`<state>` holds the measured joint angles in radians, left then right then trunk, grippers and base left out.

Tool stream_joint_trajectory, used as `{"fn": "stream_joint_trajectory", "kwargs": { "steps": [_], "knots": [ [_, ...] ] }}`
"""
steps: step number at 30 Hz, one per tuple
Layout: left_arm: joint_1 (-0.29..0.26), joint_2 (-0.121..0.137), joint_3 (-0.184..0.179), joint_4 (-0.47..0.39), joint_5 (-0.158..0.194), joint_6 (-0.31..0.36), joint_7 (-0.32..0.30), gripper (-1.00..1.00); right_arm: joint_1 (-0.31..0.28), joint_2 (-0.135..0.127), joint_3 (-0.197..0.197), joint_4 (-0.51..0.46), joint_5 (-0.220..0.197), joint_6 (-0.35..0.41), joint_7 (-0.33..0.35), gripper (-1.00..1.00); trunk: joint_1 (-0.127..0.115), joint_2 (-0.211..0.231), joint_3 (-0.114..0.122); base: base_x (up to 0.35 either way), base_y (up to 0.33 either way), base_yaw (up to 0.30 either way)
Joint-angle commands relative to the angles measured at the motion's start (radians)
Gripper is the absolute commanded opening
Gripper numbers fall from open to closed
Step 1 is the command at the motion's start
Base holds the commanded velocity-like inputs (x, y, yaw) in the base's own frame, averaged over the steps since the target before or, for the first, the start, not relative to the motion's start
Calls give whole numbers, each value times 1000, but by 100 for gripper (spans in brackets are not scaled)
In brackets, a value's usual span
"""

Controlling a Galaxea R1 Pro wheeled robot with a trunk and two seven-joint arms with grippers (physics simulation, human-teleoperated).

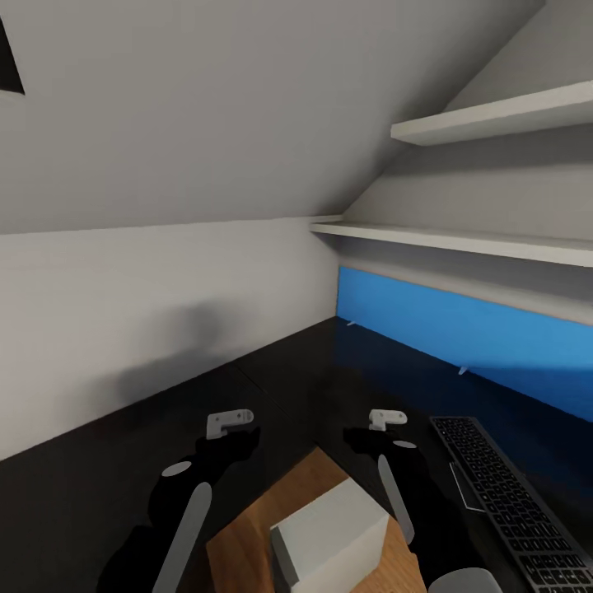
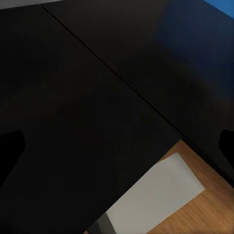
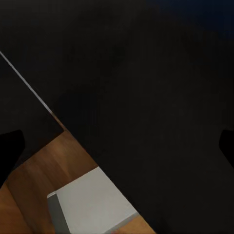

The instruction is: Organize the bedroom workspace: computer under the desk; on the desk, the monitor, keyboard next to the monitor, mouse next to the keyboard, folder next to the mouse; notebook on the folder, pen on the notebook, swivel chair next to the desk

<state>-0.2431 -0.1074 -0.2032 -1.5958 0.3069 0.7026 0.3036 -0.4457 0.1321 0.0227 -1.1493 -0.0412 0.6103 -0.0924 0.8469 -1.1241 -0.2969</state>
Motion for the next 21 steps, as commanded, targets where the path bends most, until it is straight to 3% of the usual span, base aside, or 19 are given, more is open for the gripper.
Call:
{"fn": "stream_joint_trajectory", "kwargs": {
  "steps": [1,9,21],
  "knots": [
    [-1,0,-1,-1,11,3,9,100,-1,0,2,-1,-5,5,-7,100,0,-1,-1,0,0,-2],
    [-1,0,-1,-1,11,3,9,100,-1,0,2,0,-4,3,-7,100,0,-1,-1,16,16,0],
    [-1,0,-1,-1,11,3,9,100,-1,0,2,0,-3,4,-7,100,0,-1,-1,127,116,0]
  ]
}}
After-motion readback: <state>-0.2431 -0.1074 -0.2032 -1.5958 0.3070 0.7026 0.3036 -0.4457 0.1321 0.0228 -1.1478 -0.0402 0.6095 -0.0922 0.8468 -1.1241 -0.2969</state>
